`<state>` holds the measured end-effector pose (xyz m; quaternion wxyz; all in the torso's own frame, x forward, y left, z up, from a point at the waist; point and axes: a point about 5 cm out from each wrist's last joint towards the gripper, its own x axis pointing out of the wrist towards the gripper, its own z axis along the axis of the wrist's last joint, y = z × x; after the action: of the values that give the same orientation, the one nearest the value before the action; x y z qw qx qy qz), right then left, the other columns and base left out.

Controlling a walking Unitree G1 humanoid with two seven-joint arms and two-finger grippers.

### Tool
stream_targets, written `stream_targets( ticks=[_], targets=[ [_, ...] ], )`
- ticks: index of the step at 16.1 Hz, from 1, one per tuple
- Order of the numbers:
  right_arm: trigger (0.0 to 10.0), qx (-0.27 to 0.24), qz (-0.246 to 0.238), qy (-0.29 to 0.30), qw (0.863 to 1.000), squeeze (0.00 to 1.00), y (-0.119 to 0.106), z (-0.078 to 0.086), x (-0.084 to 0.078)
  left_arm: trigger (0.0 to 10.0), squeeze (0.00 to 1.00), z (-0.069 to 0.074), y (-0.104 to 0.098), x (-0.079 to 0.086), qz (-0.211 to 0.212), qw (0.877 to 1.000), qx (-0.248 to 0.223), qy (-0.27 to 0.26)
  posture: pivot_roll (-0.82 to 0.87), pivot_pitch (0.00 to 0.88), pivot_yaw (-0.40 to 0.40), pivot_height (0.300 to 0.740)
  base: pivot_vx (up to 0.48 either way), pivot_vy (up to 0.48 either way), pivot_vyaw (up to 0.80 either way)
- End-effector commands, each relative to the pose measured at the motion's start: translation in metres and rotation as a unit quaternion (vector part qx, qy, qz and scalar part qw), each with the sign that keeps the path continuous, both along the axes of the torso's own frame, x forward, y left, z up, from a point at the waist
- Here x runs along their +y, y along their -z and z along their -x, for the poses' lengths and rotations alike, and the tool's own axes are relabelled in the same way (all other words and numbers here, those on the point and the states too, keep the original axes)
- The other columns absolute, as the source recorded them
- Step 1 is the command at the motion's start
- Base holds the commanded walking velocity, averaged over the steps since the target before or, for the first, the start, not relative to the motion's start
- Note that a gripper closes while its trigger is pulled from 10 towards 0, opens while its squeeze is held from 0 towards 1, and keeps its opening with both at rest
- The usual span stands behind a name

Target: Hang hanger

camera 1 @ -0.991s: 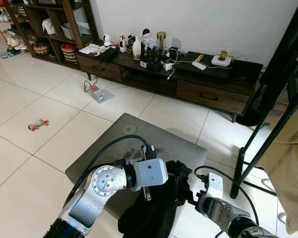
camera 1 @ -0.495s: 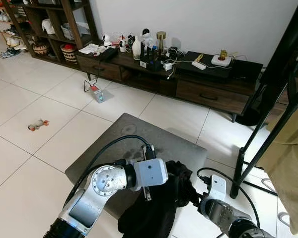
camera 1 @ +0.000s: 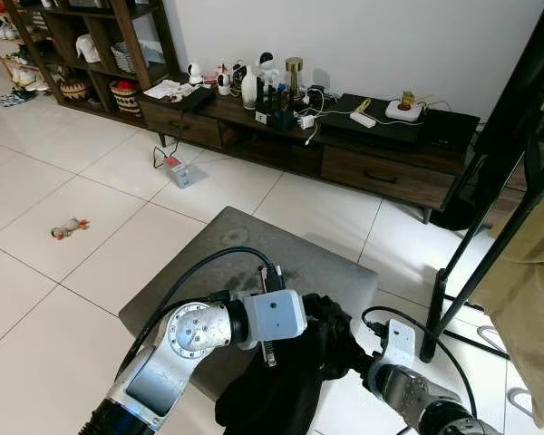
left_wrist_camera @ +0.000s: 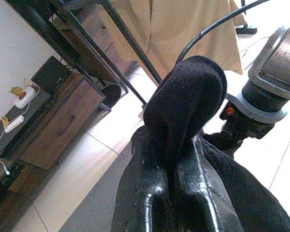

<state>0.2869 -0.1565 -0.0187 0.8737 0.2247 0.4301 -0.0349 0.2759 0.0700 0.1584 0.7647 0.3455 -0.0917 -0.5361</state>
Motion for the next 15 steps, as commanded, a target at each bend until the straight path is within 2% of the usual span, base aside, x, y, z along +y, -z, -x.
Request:
stream_targets(
  ticks=[1, 8, 12, 14, 15],
  targets=[
    [0.0, 0.015, 0.000, 0.008, 1.000, 0.00, 0.006, 0.007, -0.004, 0.0, 0.00, -0.001, -0.011, -0.003, 0.004, 1.000, -0.026, 0.007, 0.03, 0.126, 0.028, 0.740, 0.000, 0.000, 0.00],
    [0.0, -0.006, 0.038, 0.004, 0.999, 0.00, 0.002, 0.003, -0.014, 0.0, 0.00, -0.002, -0.013, 0.000, 0.002, 1.000, -0.029, 0.001, 0.04, 0.123, 0.024, 0.740, 0.000, 0.000, 0.00],
    [0.0, -0.083, 0.037, -0.031, 0.995, 0.00, -0.021, -0.021, -0.013, 0.0, 0.00, -0.003, -0.012, 0.000, 0.002, 1.000, -0.029, -0.001, 0.03, 0.120, 0.025, 0.740, 0.000, 0.000, 0.00],
    [0.0, -0.115, 0.051, -0.054, 0.991, 0.00, -0.034, -0.032, -0.015, 0.0, 0.00, -0.003, -0.010, 0.001, 0.000, 1.000, -0.027, -0.003, 0.02, 0.119, 0.024, 0.740, 0.000, 0.000, 0.00],
    [0.0, -0.147, 0.079, -0.095, 0.981, 0.00, -0.046, -0.041, -0.015, 0.0, 0.00, -0.002, -0.009, 0.003, -0.001, 1.000, -0.023, -0.009, 0.02, 0.119, 0.024, 0.740, 0.000, 0.000, 0.00]
  ],
)
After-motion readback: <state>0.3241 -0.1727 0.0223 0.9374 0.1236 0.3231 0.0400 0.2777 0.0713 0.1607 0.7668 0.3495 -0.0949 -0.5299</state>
